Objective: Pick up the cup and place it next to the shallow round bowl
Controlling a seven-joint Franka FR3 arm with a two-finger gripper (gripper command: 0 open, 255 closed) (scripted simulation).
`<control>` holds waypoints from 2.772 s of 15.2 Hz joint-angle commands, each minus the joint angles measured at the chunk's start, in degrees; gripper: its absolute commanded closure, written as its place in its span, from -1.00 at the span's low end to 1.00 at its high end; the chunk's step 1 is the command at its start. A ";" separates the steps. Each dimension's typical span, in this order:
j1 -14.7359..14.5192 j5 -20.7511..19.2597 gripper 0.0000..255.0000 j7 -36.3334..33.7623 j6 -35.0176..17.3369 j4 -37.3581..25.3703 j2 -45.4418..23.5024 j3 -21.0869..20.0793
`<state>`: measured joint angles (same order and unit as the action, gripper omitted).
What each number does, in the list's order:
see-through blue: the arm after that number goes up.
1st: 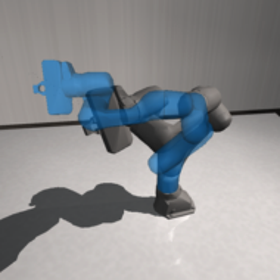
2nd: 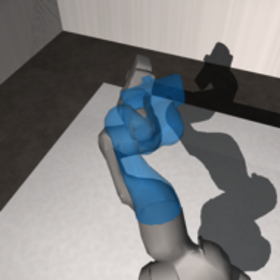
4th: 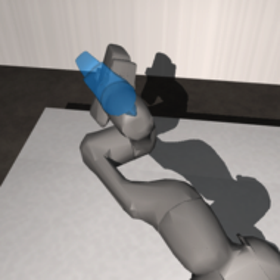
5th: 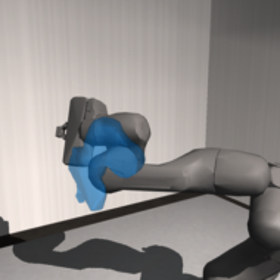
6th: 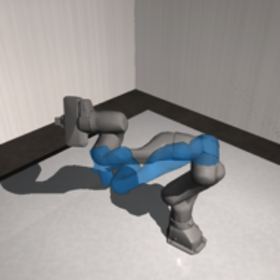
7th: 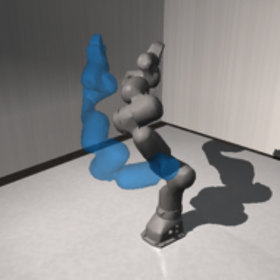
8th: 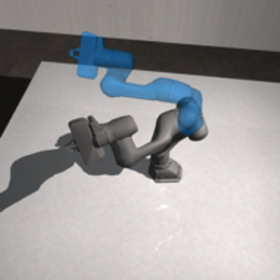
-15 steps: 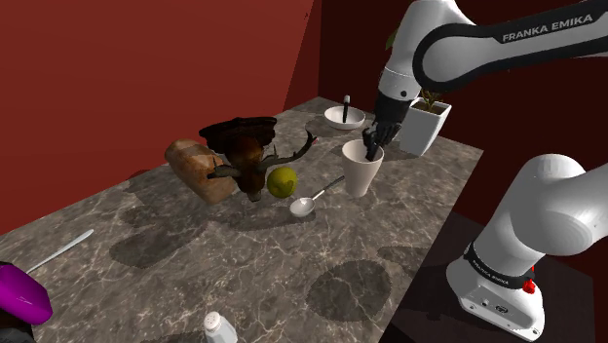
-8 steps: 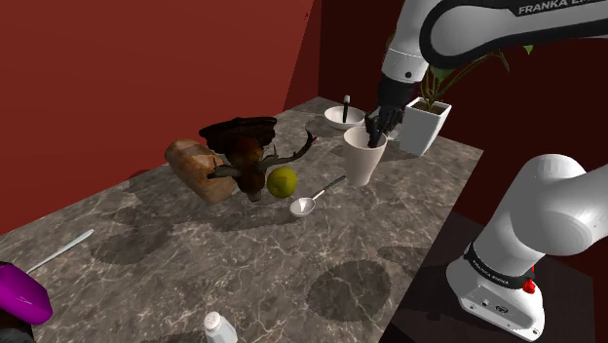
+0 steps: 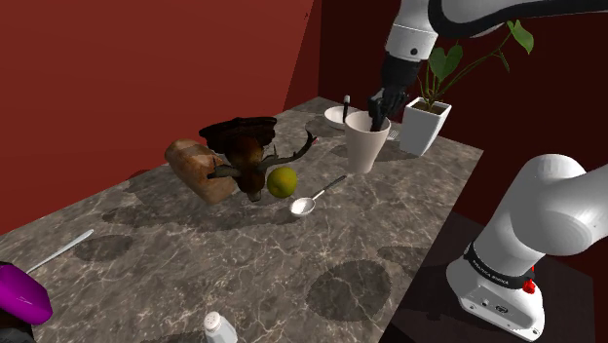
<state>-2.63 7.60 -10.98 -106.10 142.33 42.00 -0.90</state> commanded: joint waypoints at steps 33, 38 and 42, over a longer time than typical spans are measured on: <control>9.45 3.04 1.00 36.59 8.07 -48.08 -45.65 27.70; 11.99 6.15 1.00 40.20 9.10 -54.25 -52.14 28.84; 11.74 6.13 1.00 40.60 5.97 -50.87 -51.89 28.73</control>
<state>9.06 13.61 29.36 -99.40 90.89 -9.72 27.82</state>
